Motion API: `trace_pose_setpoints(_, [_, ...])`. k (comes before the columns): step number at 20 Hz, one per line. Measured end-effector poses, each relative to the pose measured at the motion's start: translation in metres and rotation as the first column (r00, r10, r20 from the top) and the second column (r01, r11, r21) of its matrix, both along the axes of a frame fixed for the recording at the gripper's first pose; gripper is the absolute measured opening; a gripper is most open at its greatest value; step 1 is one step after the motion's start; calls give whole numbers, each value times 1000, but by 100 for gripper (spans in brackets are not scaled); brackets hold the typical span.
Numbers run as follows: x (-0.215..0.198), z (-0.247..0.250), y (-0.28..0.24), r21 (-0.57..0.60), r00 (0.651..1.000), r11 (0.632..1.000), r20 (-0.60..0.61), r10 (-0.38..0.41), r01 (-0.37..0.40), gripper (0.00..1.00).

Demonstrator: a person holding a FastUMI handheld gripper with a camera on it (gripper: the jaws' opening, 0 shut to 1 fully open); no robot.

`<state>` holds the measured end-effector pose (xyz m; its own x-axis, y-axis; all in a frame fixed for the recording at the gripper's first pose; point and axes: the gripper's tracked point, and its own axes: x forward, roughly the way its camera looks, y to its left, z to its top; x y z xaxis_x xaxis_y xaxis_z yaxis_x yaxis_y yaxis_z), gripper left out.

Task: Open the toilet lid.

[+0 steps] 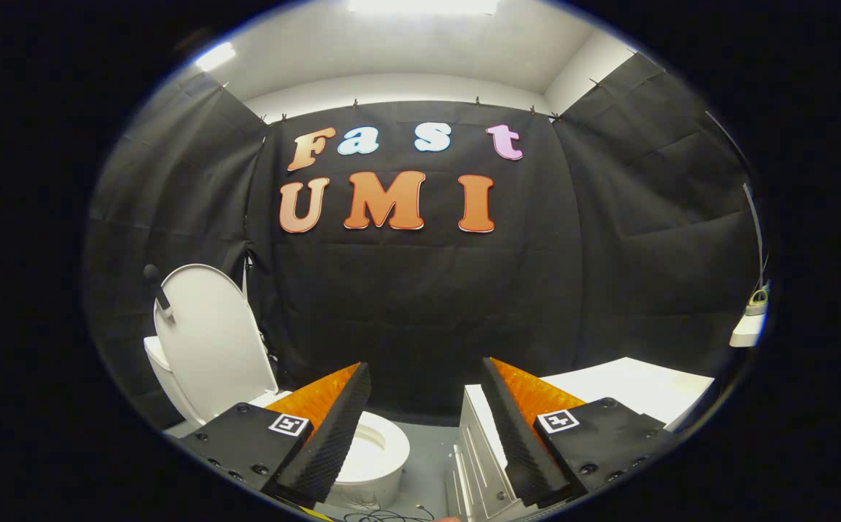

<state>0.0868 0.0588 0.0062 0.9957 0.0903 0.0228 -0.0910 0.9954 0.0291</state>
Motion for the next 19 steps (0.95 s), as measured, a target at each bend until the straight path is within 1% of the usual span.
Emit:
trace_pose_setpoints(2, [-1,-4,-12,10,1000,999,3,-30,30,99])
trace_pose_setpoints(5, [-1,-5,-18,64,999,997,-11,-39,39,98])
trace_pose_setpoints(8, [0,-8,-30,75,998,995,-20,-61,62,99])
trace_pose_setpoints(19, [-3,-4,-30,81,998,994,-25,-66,67,98])
